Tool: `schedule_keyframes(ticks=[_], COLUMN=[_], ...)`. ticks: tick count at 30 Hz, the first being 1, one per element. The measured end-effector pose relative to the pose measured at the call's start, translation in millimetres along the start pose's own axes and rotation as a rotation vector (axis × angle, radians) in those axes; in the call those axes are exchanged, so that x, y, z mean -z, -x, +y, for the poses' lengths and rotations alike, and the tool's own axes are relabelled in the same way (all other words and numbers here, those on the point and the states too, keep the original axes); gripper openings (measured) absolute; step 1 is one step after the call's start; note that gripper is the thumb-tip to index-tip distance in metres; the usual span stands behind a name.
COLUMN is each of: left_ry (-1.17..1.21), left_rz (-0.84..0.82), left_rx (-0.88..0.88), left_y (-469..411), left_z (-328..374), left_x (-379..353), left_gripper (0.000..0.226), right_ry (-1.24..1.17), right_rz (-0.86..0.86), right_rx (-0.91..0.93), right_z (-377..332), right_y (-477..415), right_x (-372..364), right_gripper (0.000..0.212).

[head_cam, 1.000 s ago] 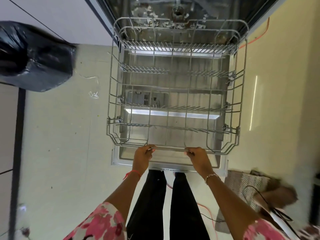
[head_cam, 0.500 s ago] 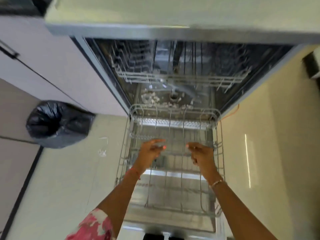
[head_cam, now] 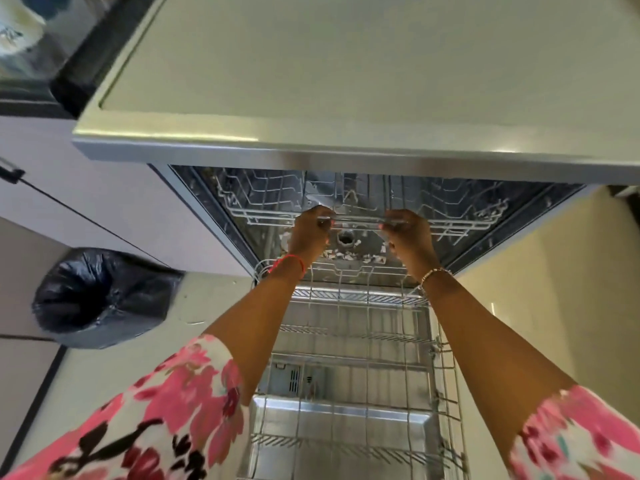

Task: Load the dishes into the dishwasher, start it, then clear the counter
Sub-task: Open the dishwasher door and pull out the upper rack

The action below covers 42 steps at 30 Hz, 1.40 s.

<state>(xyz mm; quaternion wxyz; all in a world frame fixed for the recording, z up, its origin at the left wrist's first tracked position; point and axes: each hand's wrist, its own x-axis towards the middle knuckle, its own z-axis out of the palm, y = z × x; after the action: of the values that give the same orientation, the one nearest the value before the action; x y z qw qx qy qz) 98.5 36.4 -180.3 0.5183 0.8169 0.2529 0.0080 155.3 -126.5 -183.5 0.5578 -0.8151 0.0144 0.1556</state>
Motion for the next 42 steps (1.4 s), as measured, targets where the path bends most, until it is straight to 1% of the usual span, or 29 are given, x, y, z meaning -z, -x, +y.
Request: schedule_keyframes(ticks=[3,6,8,11,13,16,17,19,20,22,23,26,28,32,34,36,39,42], left_ry=[0.001,0.065,0.056,0.068,0.106,0.149,0.152,0.06,0.037,0.137,0.149,0.121,0.123,0.15,0.193,0.229,0.21,0.234], left_rz=[0.013,0.013,0.028,0.067,0.058,0.02,0.005,0.006,0.006,0.005,0.004,-0.037,-0.069,-0.098,-0.085,-0.087,-0.078,-0.052], left_rx=[-0.028,-0.055,-0.08,-0.073,-0.057,0.001,0.018,0.052,0.062,0.104,0.142,0.162,0.211,0.319,0.344,0.363,0.383,0.388], left_y=[-4.7,-6.0,-1.1,16.0,31.7,66.9,81.0,111.6,129.4,163.1,179.6,224.4,255.2,314.8,344.3,371.1,399.7,407.7], left_z=[-7.0,-12.6,-17.2,-26.2,-33.6,-41.3,-44.2,-49.1,-50.3,-52.3,-53.2,-62.3,-73.1,-96.8,-105.6,-112.6,-119.1,-118.4], left_x=[-2.2,-1.9,-3.8,-8.9,-10.0,-7.0,-6.9,-7.9,-8.1,-9.4,-7.6,0.3,6.4,4.8,1.9,-1.6,-9.2,-11.2], left_gripper=[0.02,0.019,0.019,0.019,0.021,0.024,0.025,0.026,0.026,0.025,0.025,0.027,0.028,0.031,0.039,0.042,0.028,0.025], right_ry=[-0.05,-0.101,-0.115,-0.109,-0.174,-0.283,-0.307,-0.318,-0.308,-0.292,-0.292,-0.252,-0.216,-0.277,-0.326,-0.316,-0.296,-0.232], right_rz=[0.013,-0.007,0.002,0.017,0.006,-0.025,-0.033,-0.038,-0.034,-0.029,-0.028,-0.066,-0.068,-0.04,-0.04,-0.049,-0.03,-0.034], right_rx=[-0.01,-0.006,0.019,0.009,-0.036,-0.064,-0.085,-0.144,-0.169,-0.201,-0.221,-0.308,-0.348,-0.437,-0.499,-0.545,-0.577,-0.546], right_z=[3.6,7.0,10.3,17.3,22.8,30.0,33.3,42.7,47.5,57.2,60.4,68.4,73.7,86.7,94.4,103.5,114.1,116.0], right_y=[-7.7,-5.9,0.3,19.2,36.5,67.7,80.2,106.3,121.4,149.6,164.2,209.1,242.1,306.3,332.4,355.9,381.7,390.2], right_x=[2.3,4.6,5.2,4.9,6.8,11.4,13.6,18.3,21.0,26.0,28.6,31.2,30.3,34.4,38.3,42.6,49.2,50.4], right_gripper=[0.015,0.011,0.009,0.009,0.012,0.013,0.018,0.03,0.031,0.021,0.018,0.018,0.016,0.017,0.021,0.02,0.018,0.013])
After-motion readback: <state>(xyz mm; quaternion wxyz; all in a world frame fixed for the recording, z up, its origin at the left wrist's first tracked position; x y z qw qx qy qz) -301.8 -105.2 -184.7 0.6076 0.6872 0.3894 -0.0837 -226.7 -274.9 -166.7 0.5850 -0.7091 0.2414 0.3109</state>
